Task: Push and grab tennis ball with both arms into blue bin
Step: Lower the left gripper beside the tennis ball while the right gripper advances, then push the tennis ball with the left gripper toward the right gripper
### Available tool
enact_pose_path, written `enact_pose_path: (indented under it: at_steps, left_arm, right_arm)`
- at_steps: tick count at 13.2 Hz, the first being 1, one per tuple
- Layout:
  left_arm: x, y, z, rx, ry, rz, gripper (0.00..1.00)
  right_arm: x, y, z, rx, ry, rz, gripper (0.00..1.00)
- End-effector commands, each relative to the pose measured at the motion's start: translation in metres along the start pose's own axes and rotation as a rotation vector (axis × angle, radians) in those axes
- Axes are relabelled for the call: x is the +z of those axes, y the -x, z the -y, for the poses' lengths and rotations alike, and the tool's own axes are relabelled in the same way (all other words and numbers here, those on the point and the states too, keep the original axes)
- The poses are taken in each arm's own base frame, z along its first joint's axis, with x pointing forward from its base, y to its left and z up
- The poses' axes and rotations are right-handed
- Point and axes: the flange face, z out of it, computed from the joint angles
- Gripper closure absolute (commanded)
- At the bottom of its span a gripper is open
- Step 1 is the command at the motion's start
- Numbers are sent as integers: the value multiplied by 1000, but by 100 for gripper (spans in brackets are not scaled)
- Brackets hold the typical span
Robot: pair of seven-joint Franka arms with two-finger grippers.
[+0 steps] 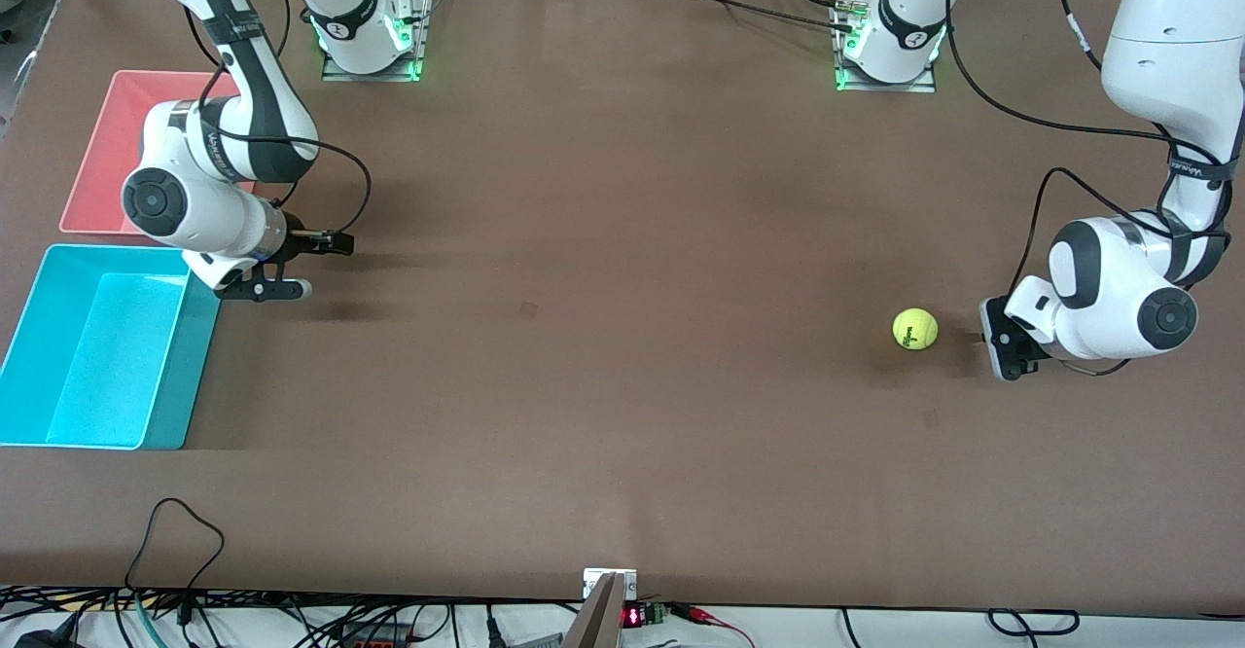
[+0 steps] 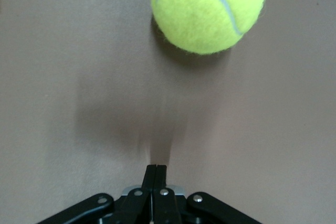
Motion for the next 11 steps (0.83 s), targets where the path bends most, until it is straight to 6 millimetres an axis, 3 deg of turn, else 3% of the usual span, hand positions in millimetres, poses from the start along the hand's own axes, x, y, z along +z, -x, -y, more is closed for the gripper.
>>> enact_pose_path:
  at_steps: [1,3,4,6,8,9,10,11]
  left_arm:
    - [-11,-5,-6,40,-13,-2,100]
    - [-9,-9,-6,41,-10,-2,100]
    - [-8,-21,-9,50,-7,-6,100]
    - [-2,-72,-16,81,-5,-22,100]
    - [7,-166,-33,56,-17,-20,100]
    - [1,-206,-43,33,-29,-12,100]
    - [-14,-231,-46,26,-52,-15,100]
    - [-24,-230,-45,19,-48,-12,100]
  right_arm:
    - [4,7,5,-26,3,-4,0]
    - [7,7,6,-31,5,4,0]
    - [8,7,12,-43,8,8,0]
    - [9,7,14,-46,9,13,0]
    - [8,6,11,-48,8,10,0]
    - [7,6,10,-55,7,8,0]
    - [7,4,9,-56,8,8,0]
    - [7,4,11,-65,9,8,0]
